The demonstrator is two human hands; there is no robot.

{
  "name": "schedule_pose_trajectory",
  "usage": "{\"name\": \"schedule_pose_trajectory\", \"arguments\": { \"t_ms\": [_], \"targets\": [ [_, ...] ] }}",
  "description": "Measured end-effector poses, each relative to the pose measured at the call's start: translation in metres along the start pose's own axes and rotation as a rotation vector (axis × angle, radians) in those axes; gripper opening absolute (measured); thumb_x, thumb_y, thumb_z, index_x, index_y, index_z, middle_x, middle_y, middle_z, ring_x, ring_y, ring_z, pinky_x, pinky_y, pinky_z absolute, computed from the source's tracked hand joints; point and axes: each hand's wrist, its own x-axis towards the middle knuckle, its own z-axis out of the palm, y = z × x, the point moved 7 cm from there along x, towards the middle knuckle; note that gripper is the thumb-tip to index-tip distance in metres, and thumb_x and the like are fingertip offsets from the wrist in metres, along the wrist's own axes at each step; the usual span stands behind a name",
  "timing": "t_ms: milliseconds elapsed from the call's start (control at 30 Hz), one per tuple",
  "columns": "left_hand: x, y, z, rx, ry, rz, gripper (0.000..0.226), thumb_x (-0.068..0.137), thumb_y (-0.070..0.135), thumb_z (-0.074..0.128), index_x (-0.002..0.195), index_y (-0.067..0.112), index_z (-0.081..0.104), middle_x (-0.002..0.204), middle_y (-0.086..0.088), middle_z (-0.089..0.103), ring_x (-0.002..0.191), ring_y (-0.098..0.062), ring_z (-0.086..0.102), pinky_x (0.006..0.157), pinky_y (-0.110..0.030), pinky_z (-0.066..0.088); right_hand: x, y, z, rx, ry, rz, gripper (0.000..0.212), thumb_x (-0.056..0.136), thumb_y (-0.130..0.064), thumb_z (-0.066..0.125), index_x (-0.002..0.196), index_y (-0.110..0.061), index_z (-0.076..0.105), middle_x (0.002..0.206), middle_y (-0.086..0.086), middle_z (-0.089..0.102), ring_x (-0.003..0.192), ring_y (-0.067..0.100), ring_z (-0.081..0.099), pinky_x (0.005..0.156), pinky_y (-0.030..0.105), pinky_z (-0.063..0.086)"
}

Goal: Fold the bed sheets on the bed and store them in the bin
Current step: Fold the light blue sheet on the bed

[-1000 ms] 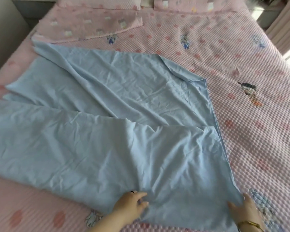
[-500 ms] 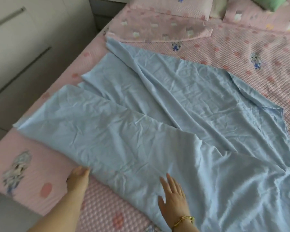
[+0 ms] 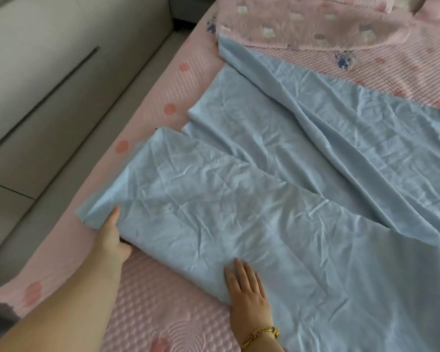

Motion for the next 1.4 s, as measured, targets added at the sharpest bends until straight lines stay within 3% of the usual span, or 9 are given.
{"name": "schedule_pose_trajectory", "arguments": {
  "t_ms": [100,233,433,500,567,667,767,1133,1400],
  "targets": [
    [0.004,0.032,0.0,0.017,-0.04,0.092,0.026,0.095,0.034,0.045,0.109,0.019,0.061,0.088,0.004,0.072,0.092,-0.013,0.062,0.073,-0.031,0.049,0.007,0.0,-0.013,0.042,0.079,-0.031,0.06,0.056,-0.011,0.027,0.113,-0.022,0.044,0.148,-0.013,0.027,0.142,0.004,-0.008,0.11,0.014,0.004],
    [-0.015,0.056,-0.049,0.004,-0.052,0.111,0.047,0.084,0.042,0.06,0.125,0.02,0.055,0.118,-0.003,0.064,0.105,-0.021,0.062,0.085,-0.044,0.048,0.0,-0.029,-0.026,0.145,0.129,-0.175,0.057,0.059,-0.008,0.032,0.112,-0.02,0.048,0.12,-0.004,0.059,0.14,-0.001,0.013,0.102,0.012,0.027],
    [-0.049,0.041,-0.165,0.083,0.255,0.018,0.006,0.092,0.024,0.052,0.091,0.027,0.056,0.098,0.005,0.06,0.086,-0.016,0.057,0.073,-0.038,0.052,-0.018,-0.083,0.006,-0.01,-0.37,-0.298,0.068,0.031,-0.056,0.071,0.096,-0.042,0.055,0.092,-0.02,0.069,0.081,0.001,0.068,0.064,0.014,0.053],
    [-0.048,0.039,-0.187,0.135,0.31,0.005,0.007,0.093,0.02,0.051,0.092,0.023,0.057,0.1,0.003,0.06,0.081,-0.012,0.056,0.059,-0.029,0.053,-0.012,-0.089,-0.004,-0.055,-0.357,-0.342,0.056,0.049,-0.082,0.052,0.088,-0.044,0.064,0.094,-0.025,0.066,0.084,-0.004,0.065,0.069,0.01,0.05],
    [-0.038,0.038,-0.201,0.228,0.359,0.005,0.02,0.091,0.02,0.056,0.11,0.016,0.058,0.109,-0.003,0.059,0.086,-0.016,0.057,0.063,-0.03,0.051,0.011,-0.079,-0.013,0.01,-0.306,-0.285,0.086,0.063,-0.091,0.018,0.095,-0.031,0.071,0.104,-0.019,0.062,0.097,-0.001,0.058,0.085,0.015,0.045],
    [-0.031,0.059,-0.212,0.477,0.534,0.139,0.057,0.085,0.016,0.065,0.135,0.011,0.04,0.131,-0.006,0.047,0.111,-0.023,0.051,0.096,-0.041,0.041,0.066,-0.048,-0.054,0.027,0.043,-0.048,0.064,0.088,-0.064,0.03,0.109,-0.015,0.066,0.115,0.002,0.064,0.109,0.019,0.058,0.092,0.028,0.045],
    [-0.029,0.096,-0.199,0.893,0.66,0.327,0.076,0.082,0.022,0.07,0.143,0.005,0.029,0.147,-0.018,0.031,0.133,-0.034,0.034,0.108,-0.044,0.027,0.109,-0.002,-0.062,-0.031,-0.065,0.191,0.055,0.09,-0.036,0.052,0.14,-0.017,0.035,0.147,0.005,0.033,0.137,0.023,0.025,0.112,0.032,0.014],
    [0.073,0.087,0.011,2.063,-0.123,0.663,0.061,0.094,0.021,0.048,0.147,0.023,0.018,0.154,-0.001,0.016,0.143,-0.018,0.008,0.115,-0.039,-0.003,0.124,0.047,-0.065,-0.012,-0.373,0.289,0.014,0.092,-0.04,0.046,0.094,-0.026,0.047,0.089,-0.003,0.056,0.102,0.024,0.055,0.088,0.029,0.035],
    [0.068,0.11,0.071,2.065,-0.05,0.891,0.02,0.094,0.027,0.047,0.102,0.023,0.065,0.103,0.001,0.064,0.111,-0.018,0.045,0.091,-0.03,0.009,0.107,0.105,-0.092,0.093,-0.395,0.529,0.024,0.088,-0.041,0.054,0.072,-0.023,0.051,0.074,0.001,0.058,0.08,0.025,0.057,0.065,0.03,0.04]
  ]
}}
